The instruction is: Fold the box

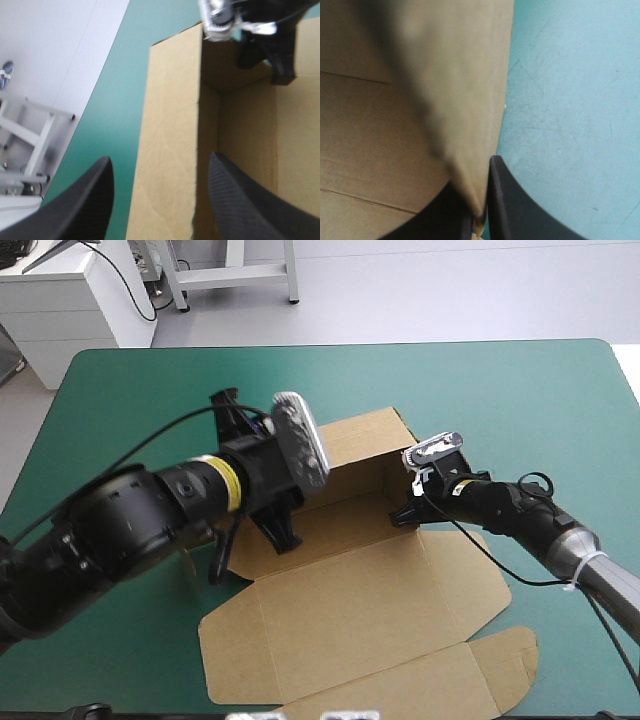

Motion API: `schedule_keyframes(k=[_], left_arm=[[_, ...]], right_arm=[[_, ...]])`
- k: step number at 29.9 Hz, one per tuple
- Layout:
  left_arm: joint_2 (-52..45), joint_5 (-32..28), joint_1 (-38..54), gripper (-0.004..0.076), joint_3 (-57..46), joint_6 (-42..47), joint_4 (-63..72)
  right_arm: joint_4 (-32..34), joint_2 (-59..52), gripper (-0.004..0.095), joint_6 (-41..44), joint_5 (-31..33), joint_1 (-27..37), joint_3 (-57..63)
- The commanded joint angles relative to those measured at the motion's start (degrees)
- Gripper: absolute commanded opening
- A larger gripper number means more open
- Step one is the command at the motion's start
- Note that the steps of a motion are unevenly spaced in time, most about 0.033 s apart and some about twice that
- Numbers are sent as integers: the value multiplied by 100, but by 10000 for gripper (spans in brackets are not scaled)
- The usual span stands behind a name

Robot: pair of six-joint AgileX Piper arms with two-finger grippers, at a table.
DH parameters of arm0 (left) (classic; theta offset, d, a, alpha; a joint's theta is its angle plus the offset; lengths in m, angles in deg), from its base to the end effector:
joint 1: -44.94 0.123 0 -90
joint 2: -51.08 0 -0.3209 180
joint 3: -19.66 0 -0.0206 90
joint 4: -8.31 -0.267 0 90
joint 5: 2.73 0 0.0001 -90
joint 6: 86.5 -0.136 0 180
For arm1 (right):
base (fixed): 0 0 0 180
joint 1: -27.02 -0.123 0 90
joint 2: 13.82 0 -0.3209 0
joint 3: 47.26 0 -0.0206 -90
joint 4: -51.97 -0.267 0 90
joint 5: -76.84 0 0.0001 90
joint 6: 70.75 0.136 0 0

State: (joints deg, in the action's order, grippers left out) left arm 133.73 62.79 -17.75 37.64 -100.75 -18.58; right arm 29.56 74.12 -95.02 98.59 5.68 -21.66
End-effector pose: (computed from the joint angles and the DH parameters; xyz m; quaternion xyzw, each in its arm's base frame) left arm 0.1826 -0.2316 0.4984 0.5474 0.6917 0.0440 0.4689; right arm 0.3084 0.1411 0.2627 -0.2230 0.8904 0.1257 0.3764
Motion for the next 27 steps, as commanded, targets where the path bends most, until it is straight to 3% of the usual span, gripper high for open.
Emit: schedule_keyframes(k=[1,10,16,22,27], left_arm=[[-133,-139,1092,407,277,74,467],[-381,155,3573,407,277,175,1778],[-713,546,4693,407,252,429,1717],[-823,664,4972,406,252,458,1717],[-823,664,4972,403,252,439,1829]], right_arm=[[-83,-176,0,34,-275,31,-213],[277,-176,0,228,-275,42,-213],[450,-287,-2,323,-237,42,-213],[927,-711,-1,725,-84,42,-213],[1694,-1130,-2,1787,642,231,-213]])
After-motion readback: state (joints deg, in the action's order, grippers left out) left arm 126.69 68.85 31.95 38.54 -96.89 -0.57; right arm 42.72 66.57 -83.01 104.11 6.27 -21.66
